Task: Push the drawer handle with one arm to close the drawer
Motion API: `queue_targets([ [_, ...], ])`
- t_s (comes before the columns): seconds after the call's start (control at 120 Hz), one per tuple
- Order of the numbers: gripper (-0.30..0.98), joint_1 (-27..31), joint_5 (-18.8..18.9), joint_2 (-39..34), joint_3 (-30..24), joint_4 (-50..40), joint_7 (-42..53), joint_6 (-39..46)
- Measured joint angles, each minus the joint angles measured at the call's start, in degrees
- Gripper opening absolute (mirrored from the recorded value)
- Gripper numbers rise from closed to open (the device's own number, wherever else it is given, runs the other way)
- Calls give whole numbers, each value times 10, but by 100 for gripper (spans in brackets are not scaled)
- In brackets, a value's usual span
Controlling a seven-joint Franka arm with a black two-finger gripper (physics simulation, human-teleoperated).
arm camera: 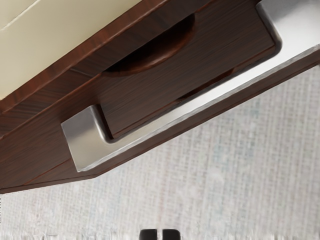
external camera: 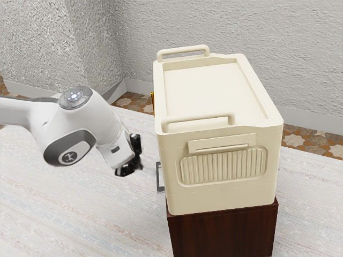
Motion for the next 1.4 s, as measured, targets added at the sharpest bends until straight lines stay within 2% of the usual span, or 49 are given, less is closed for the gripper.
queue_targets([
  [0.167, -10, 42, -2, -26, -2, 27, -12, -76],
  [0.433, -10, 88, -8, -10, -2, 168, -59, -218],
  [0.7, -7, 142, -55, 20, 2, 296, -154, -378],
  [0.75, -1, 145, -59, 26, 2, 313, -176, -405],
  [0.908, 33, 154, -65, 37, 3, 326, -233, -460],
  [1.017, 47, 155, -75, 38, 4, 335, -266, -480],
  [1.183, 59, 155, -81, 38, 4, 340, -308, -495],
  [1.4, 65, 155, -83, 40, 5, 339, -349, -503],
])
